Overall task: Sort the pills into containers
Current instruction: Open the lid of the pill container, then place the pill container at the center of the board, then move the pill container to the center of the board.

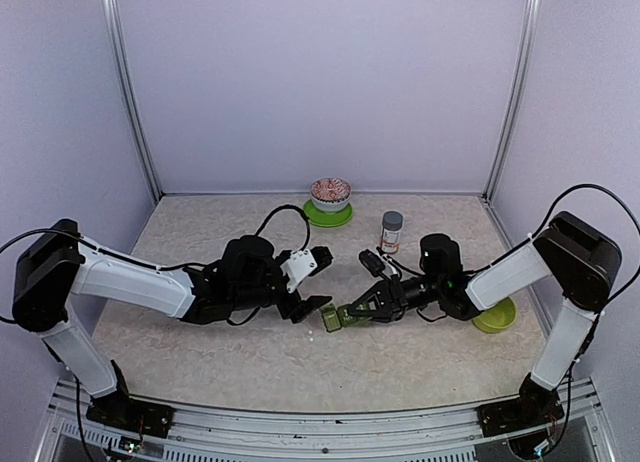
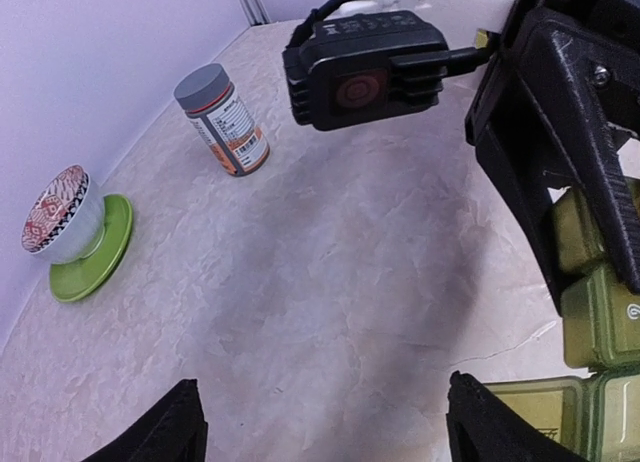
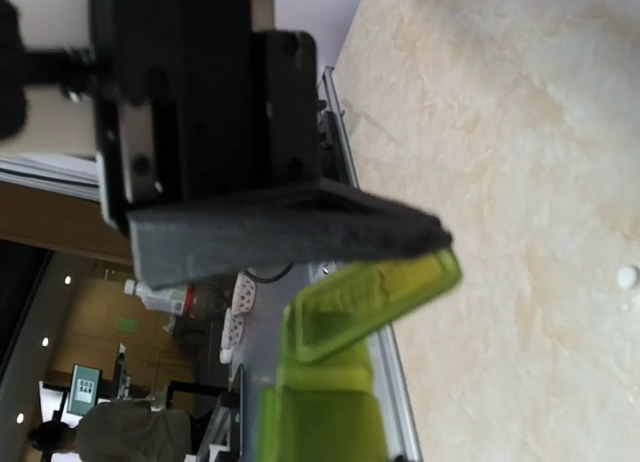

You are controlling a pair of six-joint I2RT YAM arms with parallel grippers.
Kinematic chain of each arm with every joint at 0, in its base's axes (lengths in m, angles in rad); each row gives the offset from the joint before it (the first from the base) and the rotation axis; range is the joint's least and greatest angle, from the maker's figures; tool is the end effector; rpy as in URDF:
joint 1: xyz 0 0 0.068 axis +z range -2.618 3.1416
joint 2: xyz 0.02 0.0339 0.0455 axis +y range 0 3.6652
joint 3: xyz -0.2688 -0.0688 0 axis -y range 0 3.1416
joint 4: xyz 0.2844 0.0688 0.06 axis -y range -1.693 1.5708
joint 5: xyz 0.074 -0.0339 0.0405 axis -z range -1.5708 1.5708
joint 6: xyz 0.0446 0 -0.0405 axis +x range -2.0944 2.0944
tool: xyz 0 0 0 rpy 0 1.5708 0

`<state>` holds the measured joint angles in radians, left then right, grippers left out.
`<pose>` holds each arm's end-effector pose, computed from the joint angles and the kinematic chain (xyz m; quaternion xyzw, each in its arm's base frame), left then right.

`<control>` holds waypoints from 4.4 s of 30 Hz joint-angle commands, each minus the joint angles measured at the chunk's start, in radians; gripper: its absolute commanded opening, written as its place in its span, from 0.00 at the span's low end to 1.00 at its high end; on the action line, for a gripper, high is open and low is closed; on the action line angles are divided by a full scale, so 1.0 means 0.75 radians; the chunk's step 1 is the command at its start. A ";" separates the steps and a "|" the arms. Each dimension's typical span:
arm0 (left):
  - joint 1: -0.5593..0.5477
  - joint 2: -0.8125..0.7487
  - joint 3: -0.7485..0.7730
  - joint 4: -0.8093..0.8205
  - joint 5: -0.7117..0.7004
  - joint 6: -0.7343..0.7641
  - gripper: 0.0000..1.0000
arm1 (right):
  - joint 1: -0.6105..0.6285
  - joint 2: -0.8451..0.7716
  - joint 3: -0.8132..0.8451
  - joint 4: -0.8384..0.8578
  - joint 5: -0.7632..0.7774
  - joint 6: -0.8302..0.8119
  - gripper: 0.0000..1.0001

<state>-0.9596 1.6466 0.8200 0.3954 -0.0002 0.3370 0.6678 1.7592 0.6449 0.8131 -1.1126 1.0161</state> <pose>0.2209 -0.3152 0.1634 0.5084 0.6712 -0.1652 0.5136 0.2415 0.2414 0.1209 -0.1899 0.7277 0.6588 0.0182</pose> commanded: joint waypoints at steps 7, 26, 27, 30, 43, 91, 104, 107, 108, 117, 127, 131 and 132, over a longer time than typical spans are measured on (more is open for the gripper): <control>0.056 -0.122 -0.060 0.048 -0.063 -0.058 0.96 | 0.010 0.005 0.076 -0.282 0.015 -0.236 0.01; 0.103 -0.130 -0.075 0.046 -0.098 -0.152 0.97 | -0.032 0.294 0.301 -0.638 0.093 -0.499 0.07; 0.103 -0.130 -0.075 0.046 -0.096 -0.156 0.97 | -0.036 0.305 0.314 -0.664 0.101 -0.515 0.08; 0.105 -0.128 -0.077 0.046 -0.091 -0.159 0.97 | -0.042 0.332 0.355 -0.719 0.116 -0.549 0.09; 0.110 -0.126 -0.081 0.054 -0.084 -0.165 0.97 | -0.054 0.364 0.473 -0.925 0.165 -0.662 0.23; 0.112 -0.145 -0.103 0.081 -0.114 -0.174 0.99 | -0.133 -0.029 0.470 -1.384 0.808 -0.986 0.76; 0.158 -0.146 -0.105 0.090 -0.156 -0.258 0.99 | -0.028 -0.141 0.284 -1.308 0.805 -0.923 0.67; 0.162 -0.150 -0.109 0.091 -0.171 -0.260 0.99 | -0.012 -0.102 0.282 -1.263 0.799 -0.902 0.66; 0.164 -0.152 -0.111 0.091 -0.175 -0.260 0.99 | -0.011 -0.091 0.282 -1.247 0.798 -0.894 0.66; 0.173 -0.170 -0.124 0.097 -0.191 -0.266 0.99 | -0.002 0.013 0.301 -1.184 0.787 -0.871 0.65; 0.176 -0.167 -0.128 0.104 -0.196 -0.268 0.99 | 0.007 0.132 0.383 -1.100 0.740 -0.839 0.65; 0.175 -0.169 -0.130 0.106 -0.198 -0.269 0.99 | 0.008 0.199 0.453 -1.088 0.732 -0.838 0.65; 0.176 -0.169 -0.130 0.105 -0.199 -0.269 0.99 | 0.007 0.216 0.473 -1.090 0.732 -0.841 0.66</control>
<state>-0.8360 1.5448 0.7353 0.4461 -0.1394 0.1417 0.6632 1.8599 0.9558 -0.0010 -0.5671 0.3782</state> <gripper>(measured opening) 0.989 0.652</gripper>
